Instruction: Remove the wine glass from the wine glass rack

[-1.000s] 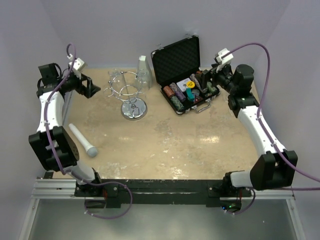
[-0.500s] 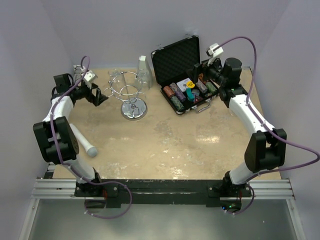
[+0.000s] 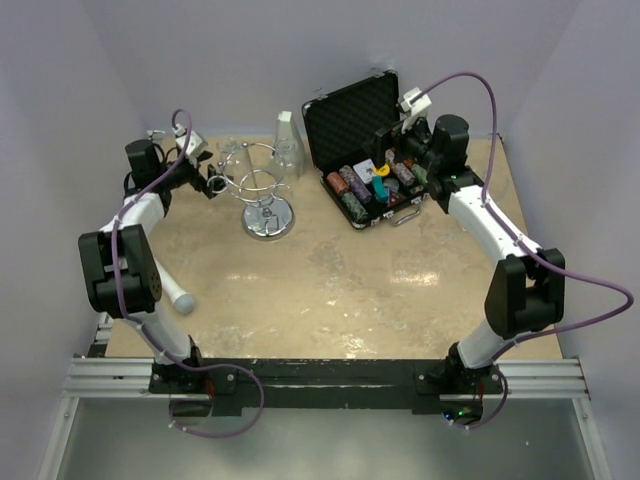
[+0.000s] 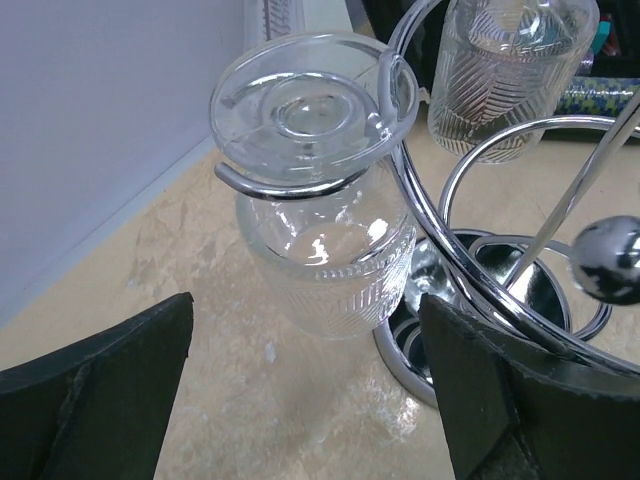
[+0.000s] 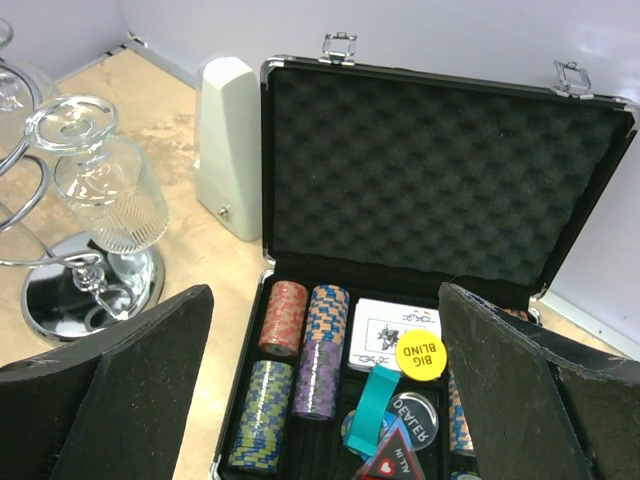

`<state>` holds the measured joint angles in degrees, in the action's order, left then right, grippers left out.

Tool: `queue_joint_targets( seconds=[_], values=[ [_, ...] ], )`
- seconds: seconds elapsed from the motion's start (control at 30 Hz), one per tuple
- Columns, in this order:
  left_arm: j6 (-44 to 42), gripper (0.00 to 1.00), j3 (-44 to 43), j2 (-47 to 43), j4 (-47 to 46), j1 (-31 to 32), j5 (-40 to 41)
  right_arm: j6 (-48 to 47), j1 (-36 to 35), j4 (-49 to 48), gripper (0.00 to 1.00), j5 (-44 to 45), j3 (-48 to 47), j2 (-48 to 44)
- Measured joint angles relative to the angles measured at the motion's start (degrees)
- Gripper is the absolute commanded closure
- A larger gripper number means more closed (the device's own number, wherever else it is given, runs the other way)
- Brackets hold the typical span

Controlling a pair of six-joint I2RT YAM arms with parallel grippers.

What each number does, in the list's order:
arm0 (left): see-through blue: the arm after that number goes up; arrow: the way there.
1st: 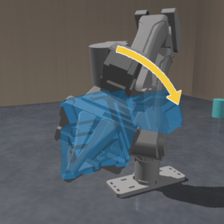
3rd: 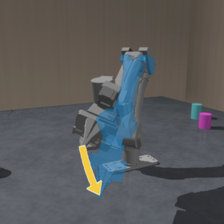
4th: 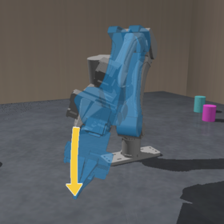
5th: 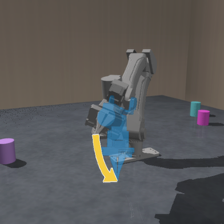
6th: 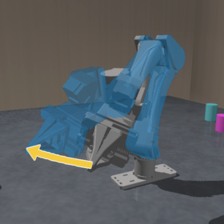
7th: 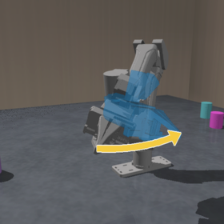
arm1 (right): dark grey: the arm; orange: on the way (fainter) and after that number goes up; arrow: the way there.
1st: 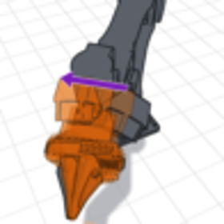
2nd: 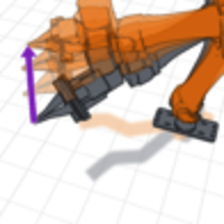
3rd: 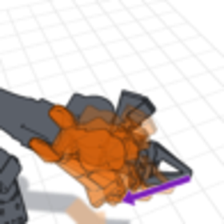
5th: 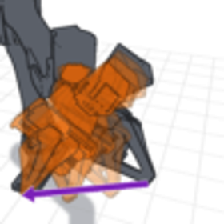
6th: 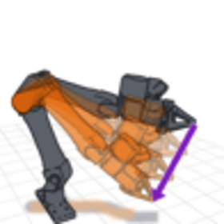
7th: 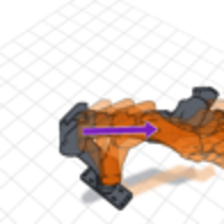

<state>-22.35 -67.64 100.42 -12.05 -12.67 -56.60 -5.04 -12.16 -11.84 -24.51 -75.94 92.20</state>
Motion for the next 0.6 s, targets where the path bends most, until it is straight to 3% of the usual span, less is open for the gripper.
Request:
queue_joint_targets(
  seconds=[0.37, 0.6],
  values=[
    [3.26, 0.04, -0.44, 4.28, -4.83, 1.62, -1.99, -2.16, -0.26, 0.90, 0.01, 2.19, 0.00, 0.04],
    [11.32, 0.07, -0.28, 6.01, -16.46, 1.84, -5.86, -4.42, -0.44, 2.34, 0.01, 2.84, 0.00, -0.02]
  ],
)
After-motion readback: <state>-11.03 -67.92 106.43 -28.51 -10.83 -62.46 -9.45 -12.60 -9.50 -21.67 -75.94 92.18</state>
